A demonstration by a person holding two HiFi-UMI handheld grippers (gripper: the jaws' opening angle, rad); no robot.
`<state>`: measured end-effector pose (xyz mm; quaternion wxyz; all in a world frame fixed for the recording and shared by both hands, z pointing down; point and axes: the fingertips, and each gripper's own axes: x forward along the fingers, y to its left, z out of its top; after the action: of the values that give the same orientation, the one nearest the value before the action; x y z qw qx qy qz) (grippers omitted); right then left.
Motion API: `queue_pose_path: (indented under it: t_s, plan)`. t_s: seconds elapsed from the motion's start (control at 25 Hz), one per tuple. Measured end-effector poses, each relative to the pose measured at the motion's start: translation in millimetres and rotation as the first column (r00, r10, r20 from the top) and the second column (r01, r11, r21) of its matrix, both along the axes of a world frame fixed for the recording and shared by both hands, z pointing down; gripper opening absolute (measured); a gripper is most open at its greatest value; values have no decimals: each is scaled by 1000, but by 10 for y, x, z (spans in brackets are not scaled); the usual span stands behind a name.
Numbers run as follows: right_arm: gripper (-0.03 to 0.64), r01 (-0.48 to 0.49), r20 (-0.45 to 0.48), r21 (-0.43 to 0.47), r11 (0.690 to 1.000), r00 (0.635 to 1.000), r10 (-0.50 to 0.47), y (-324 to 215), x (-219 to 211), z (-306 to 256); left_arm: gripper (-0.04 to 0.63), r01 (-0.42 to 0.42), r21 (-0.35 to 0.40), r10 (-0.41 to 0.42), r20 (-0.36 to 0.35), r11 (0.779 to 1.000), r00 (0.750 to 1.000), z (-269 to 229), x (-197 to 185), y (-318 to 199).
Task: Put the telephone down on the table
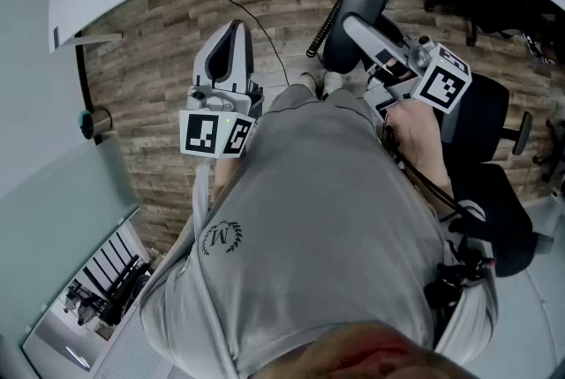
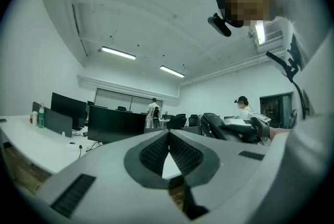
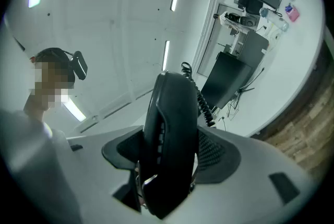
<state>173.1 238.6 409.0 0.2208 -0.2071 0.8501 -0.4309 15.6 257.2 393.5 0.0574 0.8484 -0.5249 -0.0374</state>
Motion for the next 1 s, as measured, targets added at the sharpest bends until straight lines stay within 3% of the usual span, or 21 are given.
queue_pose_path:
  t_s: [0.4, 0.64, 0.88, 1.0]
  plan:
    - [296, -38, -14, -55, 998, 999, 38, 374, -259, -33, 11, -119, 70, 117, 37, 990, 992, -177, 30, 318]
    - [296, -33, -105, 0, 999, 994, 33, 131, -490, -206, 11, -130, 105, 131, 1, 986, 991, -242, -161, 59]
    - [298, -20, 43, -51, 999, 999, 22, 152, -473, -287, 11, -143, 92, 145, -12, 985, 989, -207, -135, -39]
    - [298, -14, 47, -45, 999, 999, 16, 162, -363, -256, 11, -153, 91, 153, 7, 984, 988, -196, -6, -35]
